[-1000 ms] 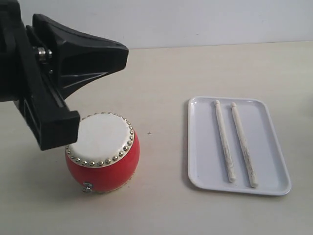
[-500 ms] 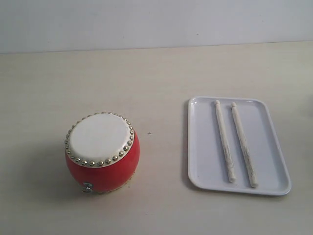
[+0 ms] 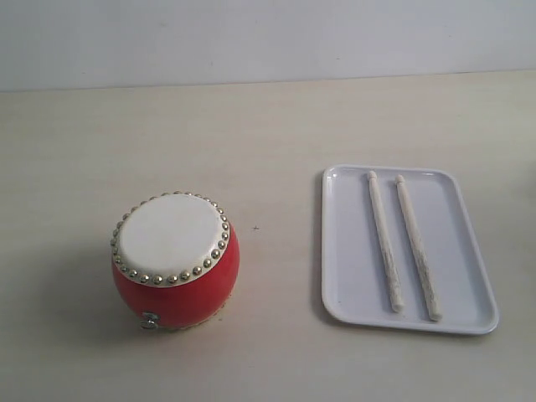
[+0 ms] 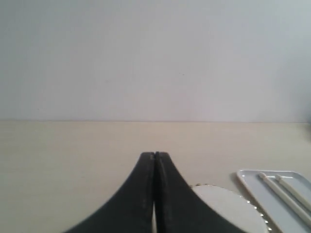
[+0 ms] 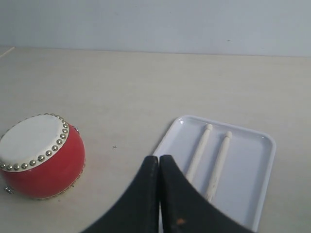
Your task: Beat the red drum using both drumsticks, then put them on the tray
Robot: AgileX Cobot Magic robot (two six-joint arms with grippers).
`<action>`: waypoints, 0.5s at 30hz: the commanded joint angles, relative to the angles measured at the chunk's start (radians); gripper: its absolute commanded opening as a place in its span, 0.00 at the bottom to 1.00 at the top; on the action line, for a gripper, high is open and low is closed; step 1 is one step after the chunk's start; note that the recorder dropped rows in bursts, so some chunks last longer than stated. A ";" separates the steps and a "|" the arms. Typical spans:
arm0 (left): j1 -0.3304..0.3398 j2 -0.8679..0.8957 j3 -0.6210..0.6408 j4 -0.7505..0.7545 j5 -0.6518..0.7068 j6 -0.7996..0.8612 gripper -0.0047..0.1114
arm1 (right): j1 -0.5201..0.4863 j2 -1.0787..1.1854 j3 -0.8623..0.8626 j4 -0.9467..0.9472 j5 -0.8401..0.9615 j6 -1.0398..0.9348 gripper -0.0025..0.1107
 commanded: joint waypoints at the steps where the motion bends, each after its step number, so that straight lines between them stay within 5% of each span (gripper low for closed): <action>1: 0.002 -0.026 0.087 -0.012 -0.125 0.002 0.04 | -0.003 -0.004 0.003 0.006 -0.002 -0.009 0.02; 8: 0.002 -0.026 0.087 0.045 -0.099 0.010 0.04 | -0.003 -0.004 0.003 0.006 -0.002 -0.009 0.02; 12: 0.002 -0.026 0.087 0.217 -0.097 -0.011 0.04 | -0.003 -0.004 0.003 0.006 -0.002 -0.009 0.02; 15: 0.004 -0.026 0.087 0.502 -0.097 -0.236 0.04 | -0.003 -0.004 0.003 0.006 -0.002 -0.009 0.02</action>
